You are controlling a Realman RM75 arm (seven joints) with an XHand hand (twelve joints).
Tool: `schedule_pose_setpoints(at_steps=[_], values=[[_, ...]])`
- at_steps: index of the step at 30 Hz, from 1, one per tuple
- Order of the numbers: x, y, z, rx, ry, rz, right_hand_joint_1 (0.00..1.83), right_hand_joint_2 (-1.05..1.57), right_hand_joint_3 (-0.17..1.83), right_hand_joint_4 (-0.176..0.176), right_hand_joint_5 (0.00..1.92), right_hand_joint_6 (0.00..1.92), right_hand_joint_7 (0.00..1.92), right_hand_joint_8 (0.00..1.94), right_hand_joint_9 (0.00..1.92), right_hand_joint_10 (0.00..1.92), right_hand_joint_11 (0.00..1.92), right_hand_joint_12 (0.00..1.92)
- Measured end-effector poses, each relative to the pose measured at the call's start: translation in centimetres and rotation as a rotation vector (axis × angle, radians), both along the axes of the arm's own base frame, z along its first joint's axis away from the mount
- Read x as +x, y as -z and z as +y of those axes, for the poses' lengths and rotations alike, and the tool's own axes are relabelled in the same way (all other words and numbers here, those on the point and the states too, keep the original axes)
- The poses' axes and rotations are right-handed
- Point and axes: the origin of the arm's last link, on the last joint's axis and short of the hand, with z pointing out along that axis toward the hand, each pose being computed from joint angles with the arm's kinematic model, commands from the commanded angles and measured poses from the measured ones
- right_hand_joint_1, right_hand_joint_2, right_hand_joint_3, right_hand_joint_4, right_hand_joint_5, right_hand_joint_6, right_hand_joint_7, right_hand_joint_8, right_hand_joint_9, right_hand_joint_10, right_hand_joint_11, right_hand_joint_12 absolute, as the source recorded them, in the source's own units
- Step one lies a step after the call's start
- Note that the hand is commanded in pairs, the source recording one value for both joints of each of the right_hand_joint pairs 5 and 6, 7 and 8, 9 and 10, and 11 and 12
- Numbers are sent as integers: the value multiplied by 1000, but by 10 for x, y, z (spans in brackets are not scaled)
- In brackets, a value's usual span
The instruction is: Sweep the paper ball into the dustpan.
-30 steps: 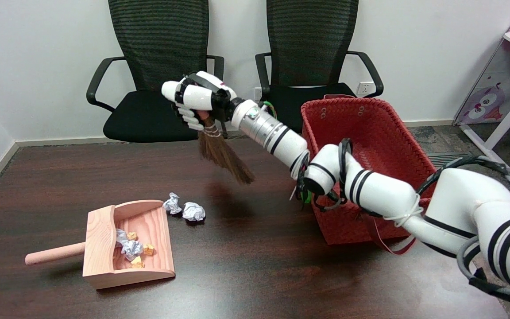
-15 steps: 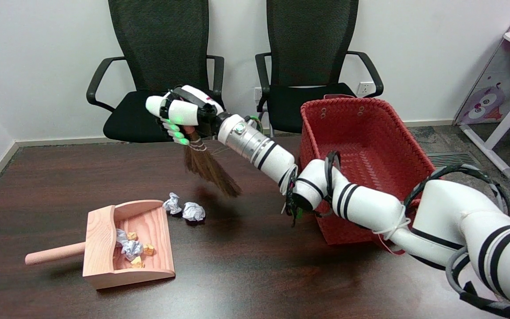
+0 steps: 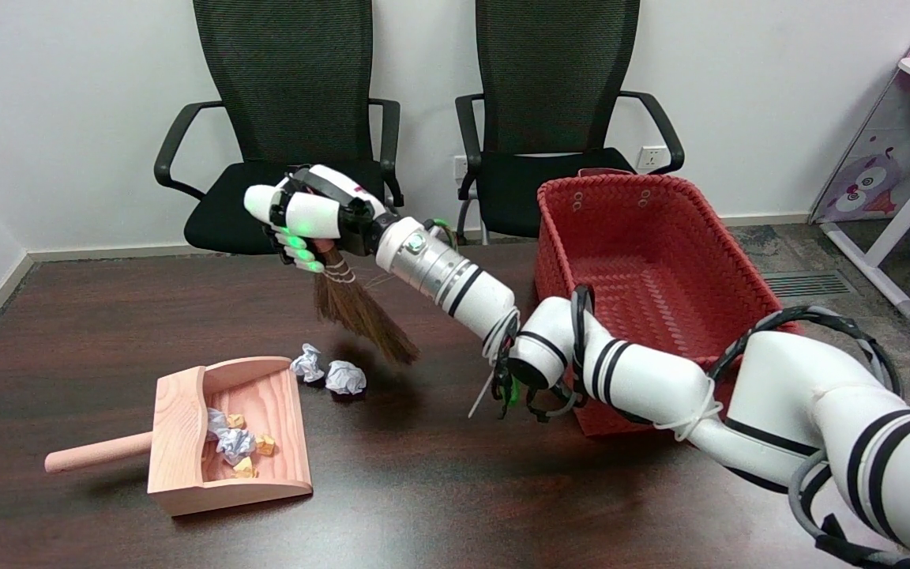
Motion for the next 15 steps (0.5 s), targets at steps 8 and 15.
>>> schedule_pose_setpoints(at_steps=[8, 15], values=[[-11, 9, 5, -3, 5, 34, 806, 1396, 1833, 17, 1920, 1920, 1920, 1920, 1920, 1920, 1920, 1920], [-25, 19, 8, -13, 24, 100, 798, 1435, 1833, 20, 1920, 1920, 1920, 1920, 1920, 1920, 1920, 1920]])
